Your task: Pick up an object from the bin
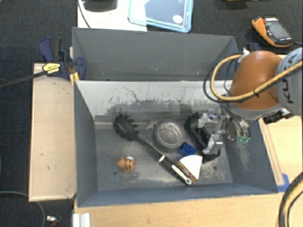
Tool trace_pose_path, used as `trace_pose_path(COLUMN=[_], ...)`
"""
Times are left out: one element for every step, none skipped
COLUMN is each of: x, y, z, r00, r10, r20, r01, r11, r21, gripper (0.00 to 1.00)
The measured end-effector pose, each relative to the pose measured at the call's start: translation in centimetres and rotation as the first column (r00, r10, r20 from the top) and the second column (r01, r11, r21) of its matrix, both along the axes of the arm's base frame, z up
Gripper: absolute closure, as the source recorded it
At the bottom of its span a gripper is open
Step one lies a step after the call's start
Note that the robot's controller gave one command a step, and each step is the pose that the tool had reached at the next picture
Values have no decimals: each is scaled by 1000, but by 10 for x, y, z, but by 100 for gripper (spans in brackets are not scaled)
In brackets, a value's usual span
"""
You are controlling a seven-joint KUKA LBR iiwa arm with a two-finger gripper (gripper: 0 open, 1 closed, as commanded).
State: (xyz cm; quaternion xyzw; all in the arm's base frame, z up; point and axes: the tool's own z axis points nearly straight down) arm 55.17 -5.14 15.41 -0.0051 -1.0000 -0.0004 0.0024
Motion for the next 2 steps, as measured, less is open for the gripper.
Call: trace_pose_path(x=[2, 2], y=[0, 20], z=[4, -25], r00=[1000, 999], r10=[1, -35], r20=[8, 9], r01=[-1, 35], r11=[1000, 999], r21=[-1, 0], gripper=[0, 0])
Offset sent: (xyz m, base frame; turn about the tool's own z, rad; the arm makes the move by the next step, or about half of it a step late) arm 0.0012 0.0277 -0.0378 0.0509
